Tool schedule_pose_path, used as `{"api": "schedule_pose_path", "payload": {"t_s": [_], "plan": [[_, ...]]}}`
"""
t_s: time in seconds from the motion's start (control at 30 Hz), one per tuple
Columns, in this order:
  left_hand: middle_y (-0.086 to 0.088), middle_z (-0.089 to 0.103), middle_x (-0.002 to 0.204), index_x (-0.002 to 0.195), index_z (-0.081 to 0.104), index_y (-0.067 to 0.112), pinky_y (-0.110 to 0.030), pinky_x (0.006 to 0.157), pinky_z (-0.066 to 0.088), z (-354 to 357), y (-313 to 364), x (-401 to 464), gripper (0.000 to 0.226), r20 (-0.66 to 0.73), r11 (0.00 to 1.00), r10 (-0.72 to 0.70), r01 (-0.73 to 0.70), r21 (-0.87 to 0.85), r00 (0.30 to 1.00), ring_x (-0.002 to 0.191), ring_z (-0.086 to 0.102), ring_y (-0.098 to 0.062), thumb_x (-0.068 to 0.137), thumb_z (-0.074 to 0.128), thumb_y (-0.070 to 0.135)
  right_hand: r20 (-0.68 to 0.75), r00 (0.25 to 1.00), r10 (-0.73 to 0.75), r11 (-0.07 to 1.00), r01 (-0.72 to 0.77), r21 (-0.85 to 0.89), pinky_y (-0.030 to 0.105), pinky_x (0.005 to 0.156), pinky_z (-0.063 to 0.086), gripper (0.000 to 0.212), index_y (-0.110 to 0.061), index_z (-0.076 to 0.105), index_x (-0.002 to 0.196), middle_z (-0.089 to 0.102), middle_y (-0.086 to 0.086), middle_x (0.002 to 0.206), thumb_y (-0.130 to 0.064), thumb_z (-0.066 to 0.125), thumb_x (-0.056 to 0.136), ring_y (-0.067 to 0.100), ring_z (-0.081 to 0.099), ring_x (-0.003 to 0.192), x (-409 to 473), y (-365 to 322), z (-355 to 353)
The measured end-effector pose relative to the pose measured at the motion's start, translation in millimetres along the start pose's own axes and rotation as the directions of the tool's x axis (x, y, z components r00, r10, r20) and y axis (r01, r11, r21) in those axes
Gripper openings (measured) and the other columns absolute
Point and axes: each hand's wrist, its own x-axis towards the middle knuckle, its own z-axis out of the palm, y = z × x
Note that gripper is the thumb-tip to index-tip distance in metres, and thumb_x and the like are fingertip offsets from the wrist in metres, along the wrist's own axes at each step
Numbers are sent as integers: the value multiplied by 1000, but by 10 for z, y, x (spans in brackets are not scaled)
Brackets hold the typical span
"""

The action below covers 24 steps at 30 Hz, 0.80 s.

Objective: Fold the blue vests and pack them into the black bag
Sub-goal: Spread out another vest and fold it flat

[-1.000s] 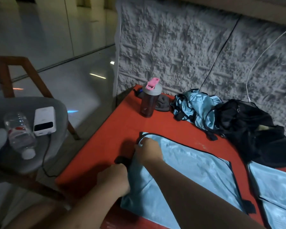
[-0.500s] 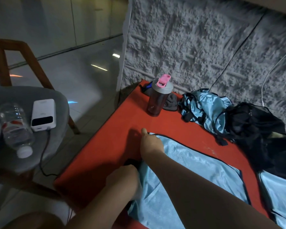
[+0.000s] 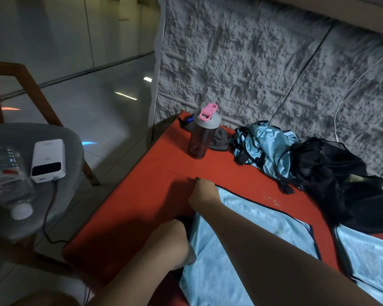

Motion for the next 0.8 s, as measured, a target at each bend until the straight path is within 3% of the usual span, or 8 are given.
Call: {"api": "schedule_pose_path", "payload": {"t_s": [0.2,0.3,0.37,0.57,0.8], "plan": [[3,70,82,82,65,14,-34,68,60,19,181,-11,26,24,975,134,-127,-182,991,73,70,-14,63,79,24,-100,995,-19,991,31,127,29,69,40,18,-17,50,92,67,15,98,-2,52,82,35,63,91,-77,167,-135],[9,67,86,85,64,18,-30,67,58,147,414,-58,26,19,944,238,-226,-241,971,76,67,-9,64,77,25,-206,978,18,977,26,210,29,66,39,8,-18,53,85,59,8,82,-13,52,91,31,54,76,-162,465,-287],[13,64,90,87,63,22,-26,67,54,268,623,-120,25,0,915,310,-298,-271,951,79,64,-6,67,76,26,-231,972,30,969,29,244,29,63,37,15,-19,49,77,55,4,74,-13,52,91,29,51,71,-244,744,-421],[9,61,95,92,53,18,-35,76,54,839,1382,-304,26,-64,880,434,-438,-181,899,89,61,-14,73,68,27,-258,938,231,929,-134,345,26,59,39,15,-15,61,77,58,2,69,-1,57,73,29,57,71,-500,1851,-751],[7,63,88,92,52,22,-37,76,56,1428,1989,-368,22,-64,832,532,-535,-147,844,84,62,-17,78,69,24,-227,921,318,920,-242,308,23,66,38,22,-16,70,82,64,5,78,1,56,80,26,60,78,-668,2769,-831]]}}
